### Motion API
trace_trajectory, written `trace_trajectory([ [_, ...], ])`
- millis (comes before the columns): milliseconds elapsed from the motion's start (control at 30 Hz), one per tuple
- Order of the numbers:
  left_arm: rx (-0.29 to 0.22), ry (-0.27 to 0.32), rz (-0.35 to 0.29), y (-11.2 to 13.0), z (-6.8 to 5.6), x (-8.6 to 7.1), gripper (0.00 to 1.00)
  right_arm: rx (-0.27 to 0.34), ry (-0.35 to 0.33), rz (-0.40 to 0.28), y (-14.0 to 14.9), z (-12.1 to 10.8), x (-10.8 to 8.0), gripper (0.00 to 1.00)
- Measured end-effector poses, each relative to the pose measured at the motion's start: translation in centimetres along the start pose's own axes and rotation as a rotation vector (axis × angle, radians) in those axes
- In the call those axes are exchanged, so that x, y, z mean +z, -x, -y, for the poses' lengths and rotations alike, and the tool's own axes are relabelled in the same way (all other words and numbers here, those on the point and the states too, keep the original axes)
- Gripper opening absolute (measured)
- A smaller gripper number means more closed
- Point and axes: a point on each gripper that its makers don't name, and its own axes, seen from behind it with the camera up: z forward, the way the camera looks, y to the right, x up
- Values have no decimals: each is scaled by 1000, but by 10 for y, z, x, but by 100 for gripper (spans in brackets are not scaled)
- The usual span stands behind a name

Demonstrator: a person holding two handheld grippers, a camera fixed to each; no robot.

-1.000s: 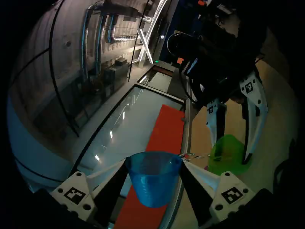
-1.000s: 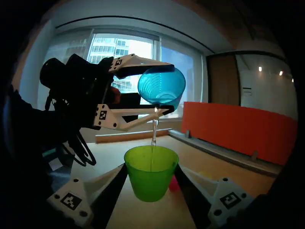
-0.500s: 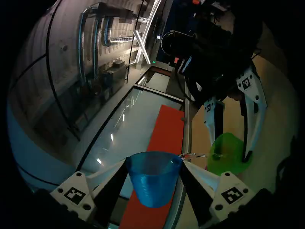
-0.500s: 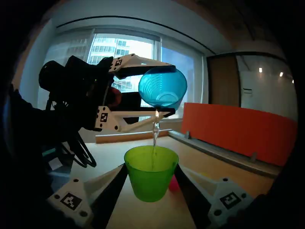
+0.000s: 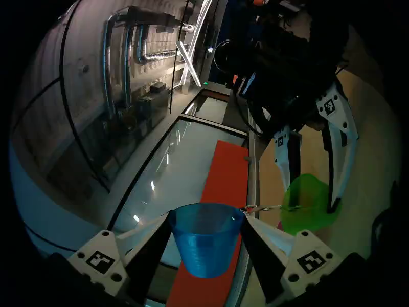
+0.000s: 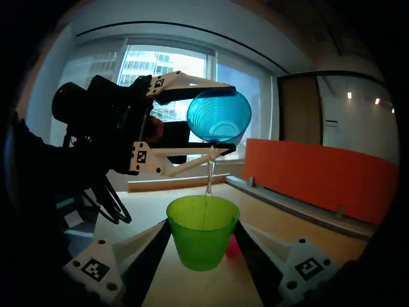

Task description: Pour water

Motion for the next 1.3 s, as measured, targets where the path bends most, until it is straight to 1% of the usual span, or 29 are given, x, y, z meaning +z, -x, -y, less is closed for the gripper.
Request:
trace_trajectory([
  [367,28,-3,-8,-3,4,-1,88,-3,4,-2,-1,-1,0,89],
  [667,63,7,-8,-3,3,0,88,-3,5,-6,-1,-1,0,89],
  [1300,128,9,-11,-6,9,2,88,-6,12,-11,-3,-4,-2,89],
])
